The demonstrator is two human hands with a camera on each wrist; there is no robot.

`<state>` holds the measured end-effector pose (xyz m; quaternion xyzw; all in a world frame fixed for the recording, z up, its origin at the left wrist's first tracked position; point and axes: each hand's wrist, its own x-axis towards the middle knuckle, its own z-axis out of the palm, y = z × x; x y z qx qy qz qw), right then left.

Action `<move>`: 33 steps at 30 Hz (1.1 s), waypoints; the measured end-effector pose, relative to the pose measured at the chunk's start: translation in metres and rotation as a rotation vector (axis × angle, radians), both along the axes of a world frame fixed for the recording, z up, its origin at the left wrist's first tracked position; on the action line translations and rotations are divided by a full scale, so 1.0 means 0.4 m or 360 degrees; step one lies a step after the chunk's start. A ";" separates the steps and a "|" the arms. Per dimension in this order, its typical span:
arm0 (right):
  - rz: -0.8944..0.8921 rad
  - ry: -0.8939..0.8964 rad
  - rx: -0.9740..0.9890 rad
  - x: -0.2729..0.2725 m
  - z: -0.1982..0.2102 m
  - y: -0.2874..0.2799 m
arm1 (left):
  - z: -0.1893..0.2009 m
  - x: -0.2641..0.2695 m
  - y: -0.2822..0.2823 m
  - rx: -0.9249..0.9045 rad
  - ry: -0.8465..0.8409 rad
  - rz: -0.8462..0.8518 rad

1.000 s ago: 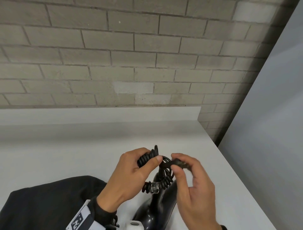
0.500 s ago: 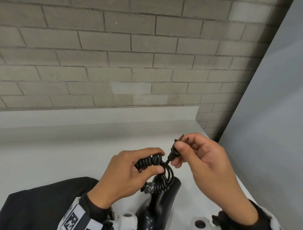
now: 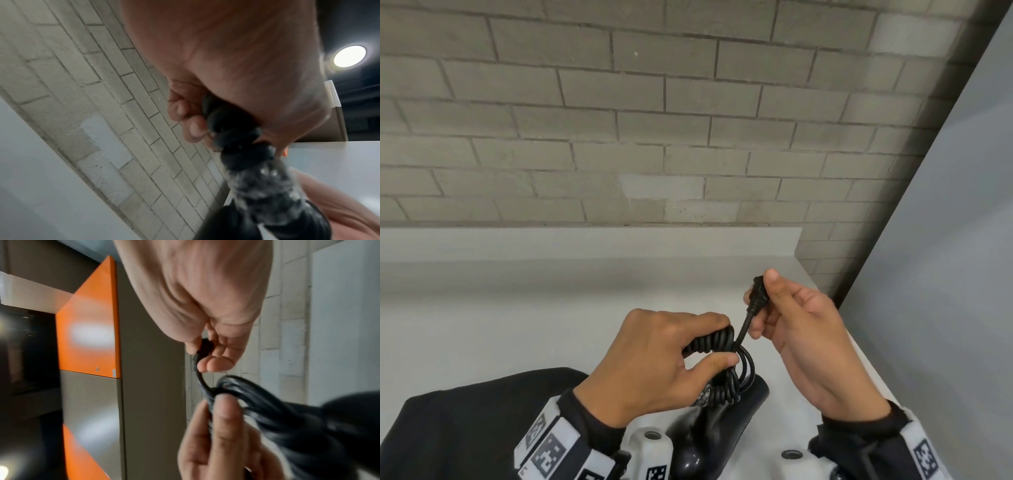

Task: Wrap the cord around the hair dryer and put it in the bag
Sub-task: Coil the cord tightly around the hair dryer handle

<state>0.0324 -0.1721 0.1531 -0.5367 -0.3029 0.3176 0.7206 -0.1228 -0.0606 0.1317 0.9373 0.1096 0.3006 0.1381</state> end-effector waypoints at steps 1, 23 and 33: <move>-0.0029 0.0024 -0.0019 -0.005 -0.012 0.004 | 0.000 0.002 -0.003 0.0014 -0.0002 -0.0016; -0.0509 -0.0507 0.0144 -0.092 -0.147 -0.061 | 0.032 -0.004 0.012 -0.2169 0.0184 -0.0498; -0.0375 -0.0285 0.0071 -0.069 -0.159 -0.095 | -0.039 0.045 -0.019 -0.1776 -0.0143 -0.0505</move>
